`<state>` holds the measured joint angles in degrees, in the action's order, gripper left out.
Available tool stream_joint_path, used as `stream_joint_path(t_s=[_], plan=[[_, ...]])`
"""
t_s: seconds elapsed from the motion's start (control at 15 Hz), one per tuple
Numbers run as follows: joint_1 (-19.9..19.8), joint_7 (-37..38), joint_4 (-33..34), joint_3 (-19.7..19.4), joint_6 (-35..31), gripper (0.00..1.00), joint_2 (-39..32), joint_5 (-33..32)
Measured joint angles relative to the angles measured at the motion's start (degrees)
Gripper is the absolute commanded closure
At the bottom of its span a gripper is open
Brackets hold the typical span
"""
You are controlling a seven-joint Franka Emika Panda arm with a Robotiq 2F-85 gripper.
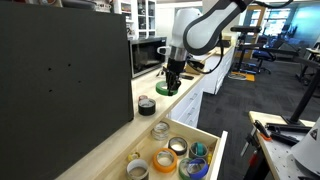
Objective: Put the green tape in the open drawer
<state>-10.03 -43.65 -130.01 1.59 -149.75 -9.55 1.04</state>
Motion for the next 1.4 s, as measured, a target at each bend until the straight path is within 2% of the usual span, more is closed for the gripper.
stream_joint_path(t_s=[0.33, 0.73, 1.13, 1.4], plan=[[5.2, 15.7, -7.6, 0.4, 0.3, 0.9, 7.3, 0.0], [10.4, 32.5, -12.4, 2.2, 0.3, 0.9, 10.9, -0.6], [13.6, 42.7, -14.0, 4.6, -0.1, 0.9, 9.4, -2.5], [15.5, 45.2, -13.9, 5.7, -2.5, 0.91, 5.6, -3.6]])
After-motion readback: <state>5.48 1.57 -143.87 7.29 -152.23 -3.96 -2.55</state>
